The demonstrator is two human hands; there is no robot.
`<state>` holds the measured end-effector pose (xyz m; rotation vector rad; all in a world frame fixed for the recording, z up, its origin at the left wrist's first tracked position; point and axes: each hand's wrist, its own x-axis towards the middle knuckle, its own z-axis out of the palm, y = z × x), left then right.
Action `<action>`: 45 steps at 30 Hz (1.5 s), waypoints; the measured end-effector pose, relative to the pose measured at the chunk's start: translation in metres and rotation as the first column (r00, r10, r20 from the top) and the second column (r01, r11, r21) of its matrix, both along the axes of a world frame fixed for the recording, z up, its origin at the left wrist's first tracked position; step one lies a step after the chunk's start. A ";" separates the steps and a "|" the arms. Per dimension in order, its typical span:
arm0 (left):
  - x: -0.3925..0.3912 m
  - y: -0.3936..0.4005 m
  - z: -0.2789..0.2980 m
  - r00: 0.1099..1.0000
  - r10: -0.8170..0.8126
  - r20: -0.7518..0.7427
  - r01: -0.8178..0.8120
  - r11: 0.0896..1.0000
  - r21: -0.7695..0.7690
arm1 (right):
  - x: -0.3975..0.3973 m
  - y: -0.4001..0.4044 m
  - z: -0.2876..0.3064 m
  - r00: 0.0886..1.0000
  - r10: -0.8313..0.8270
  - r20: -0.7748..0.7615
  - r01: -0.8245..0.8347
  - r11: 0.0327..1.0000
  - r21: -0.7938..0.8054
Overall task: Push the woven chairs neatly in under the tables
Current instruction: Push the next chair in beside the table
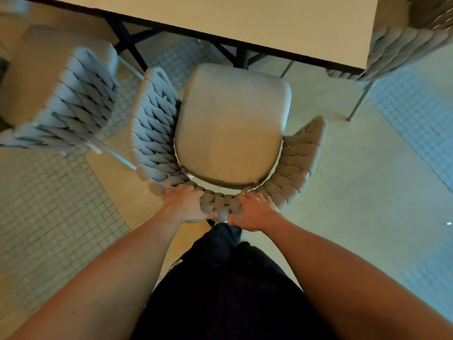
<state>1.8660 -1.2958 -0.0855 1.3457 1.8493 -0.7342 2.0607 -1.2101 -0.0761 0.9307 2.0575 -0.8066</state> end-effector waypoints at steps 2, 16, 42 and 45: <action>-0.001 -0.007 -0.004 0.996 -0.076 -0.046 0.073 0.996 -0.055 | 0.001 -0.005 0.001 1.000 0.021 0.016 -0.021 1.000 -0.002; -0.004 -0.004 -0.018 0.982 -0.186 -0.036 0.188 0.981 0.047 | -0.002 -0.017 -0.022 0.985 0.120 0.121 -0.128 0.990 0.056; -0.010 0.107 -0.022 0.981 -0.193 -0.034 0.196 0.971 0.140 | -0.003 0.083 -0.026 0.991 0.046 0.127 -0.064 0.988 0.141; -0.003 0.113 -0.027 0.981 -0.190 -0.048 0.195 0.970 0.146 | 0.002 0.089 -0.027 0.992 0.037 0.124 -0.056 0.988 0.146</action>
